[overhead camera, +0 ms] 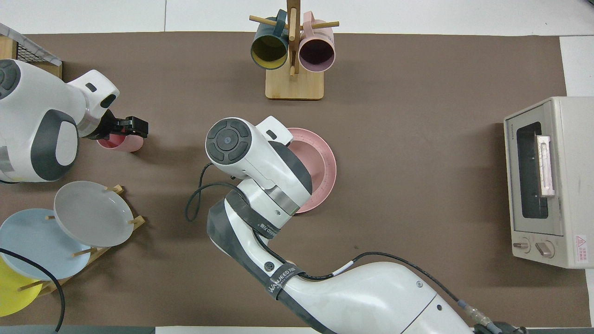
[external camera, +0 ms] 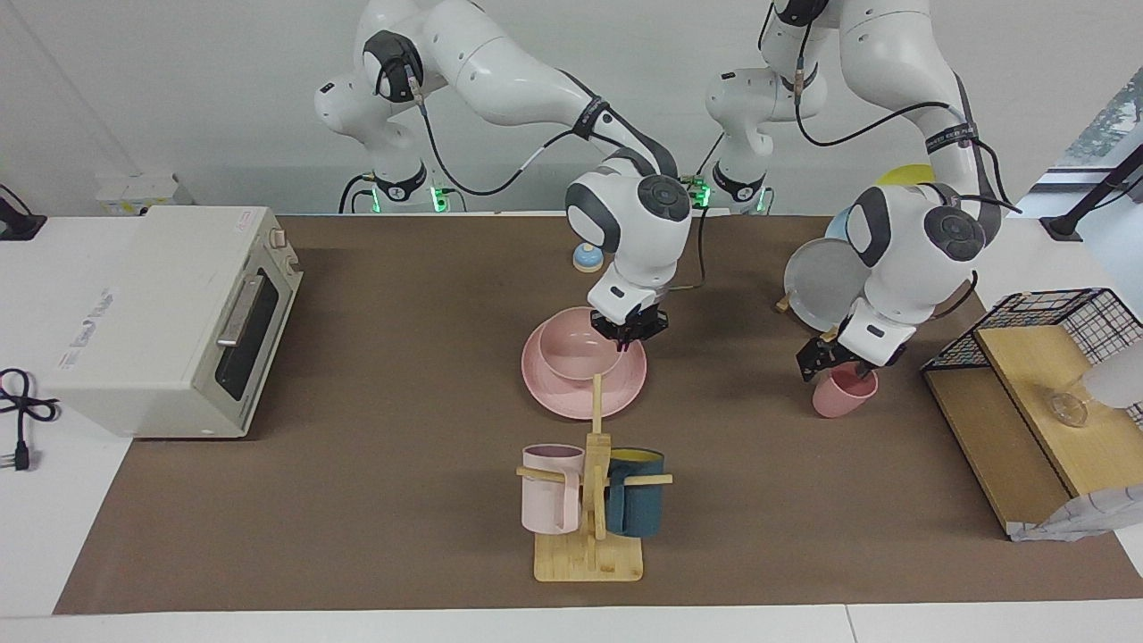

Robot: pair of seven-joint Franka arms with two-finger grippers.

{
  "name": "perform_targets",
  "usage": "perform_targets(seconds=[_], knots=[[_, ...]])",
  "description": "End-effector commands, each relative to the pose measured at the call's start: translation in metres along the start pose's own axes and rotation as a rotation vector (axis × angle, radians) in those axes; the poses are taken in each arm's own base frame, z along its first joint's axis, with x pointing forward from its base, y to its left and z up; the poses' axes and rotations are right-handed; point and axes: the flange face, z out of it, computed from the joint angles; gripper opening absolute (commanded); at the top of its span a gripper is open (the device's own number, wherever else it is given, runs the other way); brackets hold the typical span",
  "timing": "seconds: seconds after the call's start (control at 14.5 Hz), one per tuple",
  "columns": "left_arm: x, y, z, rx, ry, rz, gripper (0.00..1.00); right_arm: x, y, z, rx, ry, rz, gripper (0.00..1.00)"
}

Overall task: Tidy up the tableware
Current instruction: 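Set the bowl on the plate while the left gripper grasps the cup, then withdraw the right gripper while the left gripper lifts the cup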

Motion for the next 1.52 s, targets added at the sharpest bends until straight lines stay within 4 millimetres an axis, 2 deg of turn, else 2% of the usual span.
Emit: perform_targets(seconds=[0.0,0.07,0.14,0.21,0.28,0.35,0.48,0.55,0.62,0.76,0.83,0.9,1.04,1.18,1.24,1.31,1.45], knots=[[-0.002,-0.004,0.004,0.027,0.007,0.053,0.14,-0.004,0.002,-0.008,-0.004,-0.012,0.016,0.87],[-0.003,-0.004,0.007,0.031,0.004,0.059,0.0,0.003,0.009,-0.023,0.002,0.002,0.029,1.0],[-0.003,-0.006,0.006,0.031,0.005,0.059,0.0,0.01,0.019,-0.048,0.019,0.033,0.043,1.0],[-0.003,-0.007,0.006,0.032,0.005,0.066,0.0,0.021,0.04,-0.071,0.027,0.051,0.062,1.0],[-0.002,-0.008,0.005,0.032,0.008,0.064,0.0,0.036,0.076,-0.095,0.028,0.053,0.087,1.0],[-0.001,-0.008,0.002,0.032,0.007,0.062,0.0,0.054,0.128,-0.121,0.023,0.034,0.103,1.0],[0.005,-0.005,-0.015,0.03,0.006,0.047,0.0,0.066,0.222,-0.163,0.006,-0.001,0.028,1.0],[0.011,0.001,-0.04,0.026,-0.005,0.011,0.0,0.067,0.267,-0.18,0.0,-0.028,0.0,1.0],[0.017,0.01,-0.072,0.019,-0.017,-0.029,0.0,0.061,0.301,-0.201,0.01,-0.053,-0.024,1.0],[0.024,0.055,-0.129,-0.02,-0.108,-0.115,0.0,0.052,0.37,-0.232,0.016,-0.086,-0.036,1.0],[0.03,0.081,-0.158,-0.023,-0.119,-0.18,0.0,0.042,0.395,-0.245,0.016,-0.103,-0.063,1.0],[0.029,0.121,-0.18,-0.019,-0.12,-0.248,0.0,0.037,0.41,-0.252,0.014,-0.115,-0.087,1.0],[0.009,0.205,-0.183,-0.001,-0.116,-0.356,0.0,0.034,0.45,-0.254,0.013,-0.125,-0.082,1.0],[-0.024,0.289,-0.189,-0.015,-0.072,-0.402,0.0,0.022,0.459,-0.248,0.017,-0.14,-0.087,1.0],[-0.038,0.326,-0.174,-0.018,-0.062,-0.422,0.0,0.007,0.461,-0.243,0.02,-0.158,-0.088,1.0],[-0.044,0.351,-0.155,-0.042,-0.035,-0.453,0.0,-0.001,0.464,-0.235,0.024,-0.151,-0.091,1.0],[-0.059,0.381,-0.117,-0.041,-0.033,-0.453,0.0,0.004,0.475,-0.221,0.027,-0.108,-0.133,1.0]])
